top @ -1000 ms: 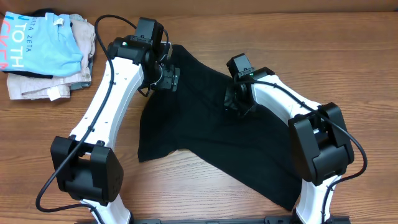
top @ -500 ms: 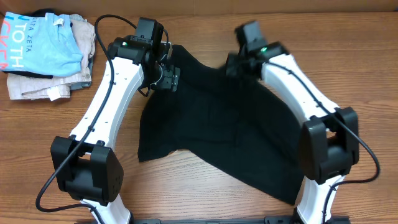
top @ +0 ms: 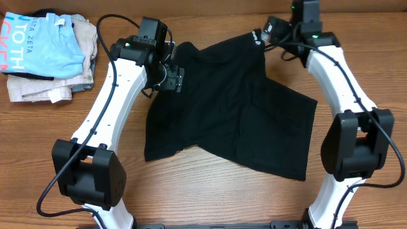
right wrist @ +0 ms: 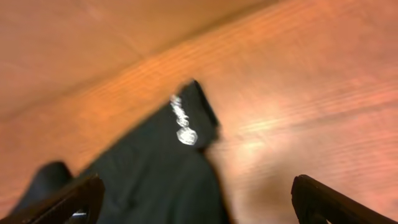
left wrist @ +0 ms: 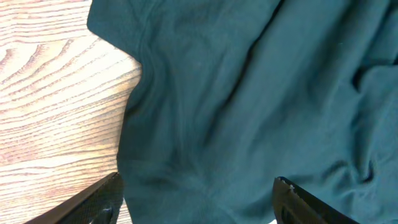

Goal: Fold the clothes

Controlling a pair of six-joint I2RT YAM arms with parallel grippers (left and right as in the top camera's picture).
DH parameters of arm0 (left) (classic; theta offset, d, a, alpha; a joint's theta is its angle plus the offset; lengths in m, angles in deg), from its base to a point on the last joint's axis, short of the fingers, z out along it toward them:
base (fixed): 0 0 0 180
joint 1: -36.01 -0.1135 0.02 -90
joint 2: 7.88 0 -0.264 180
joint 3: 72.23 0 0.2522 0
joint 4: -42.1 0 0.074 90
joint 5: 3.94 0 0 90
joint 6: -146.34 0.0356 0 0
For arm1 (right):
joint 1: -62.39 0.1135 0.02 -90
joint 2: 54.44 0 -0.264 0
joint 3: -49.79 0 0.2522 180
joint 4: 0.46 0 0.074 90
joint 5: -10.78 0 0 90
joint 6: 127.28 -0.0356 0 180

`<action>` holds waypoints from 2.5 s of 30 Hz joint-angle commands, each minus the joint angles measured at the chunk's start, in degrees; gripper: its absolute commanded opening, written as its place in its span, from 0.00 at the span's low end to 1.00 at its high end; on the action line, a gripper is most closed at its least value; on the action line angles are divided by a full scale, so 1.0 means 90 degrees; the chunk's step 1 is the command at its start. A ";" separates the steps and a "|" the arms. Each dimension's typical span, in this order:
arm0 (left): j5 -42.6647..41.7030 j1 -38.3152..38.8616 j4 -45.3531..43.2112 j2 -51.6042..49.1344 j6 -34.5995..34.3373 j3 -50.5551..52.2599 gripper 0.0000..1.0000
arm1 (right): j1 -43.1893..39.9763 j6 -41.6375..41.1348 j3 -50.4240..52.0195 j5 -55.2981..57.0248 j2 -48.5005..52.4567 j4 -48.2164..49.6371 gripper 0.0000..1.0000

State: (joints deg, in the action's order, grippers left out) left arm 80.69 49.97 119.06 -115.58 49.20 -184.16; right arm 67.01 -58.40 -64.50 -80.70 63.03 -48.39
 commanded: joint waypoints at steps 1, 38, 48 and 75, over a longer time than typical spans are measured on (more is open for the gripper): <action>0.0007 -0.0029 -0.0080 0.0024 -0.0100 -0.0034 0.75 | -0.0095 0.0216 -0.0272 -0.0612 -0.0644 -0.0680 1.00; 0.0364 -0.0699 0.1309 0.2985 -0.3733 0.3014 0.84 | 0.0272 -0.1902 0.4804 0.0034 -0.4911 -0.4413 0.98; 0.0622 -0.0780 -0.0622 0.3062 -0.4634 0.5382 0.75 | 0.0272 -0.1999 0.6183 -0.0245 -0.4908 -0.3575 0.99; -0.0340 -0.1214 -0.3031 0.2106 -0.3937 0.6751 0.04 | 0.0272 -0.3684 0.7339 0.0151 -0.4896 -0.2402 0.89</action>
State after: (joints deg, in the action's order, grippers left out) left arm 79.82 38.91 93.38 -94.16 11.30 -125.37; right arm 69.35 -86.45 -1.62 -81.27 19.82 -71.72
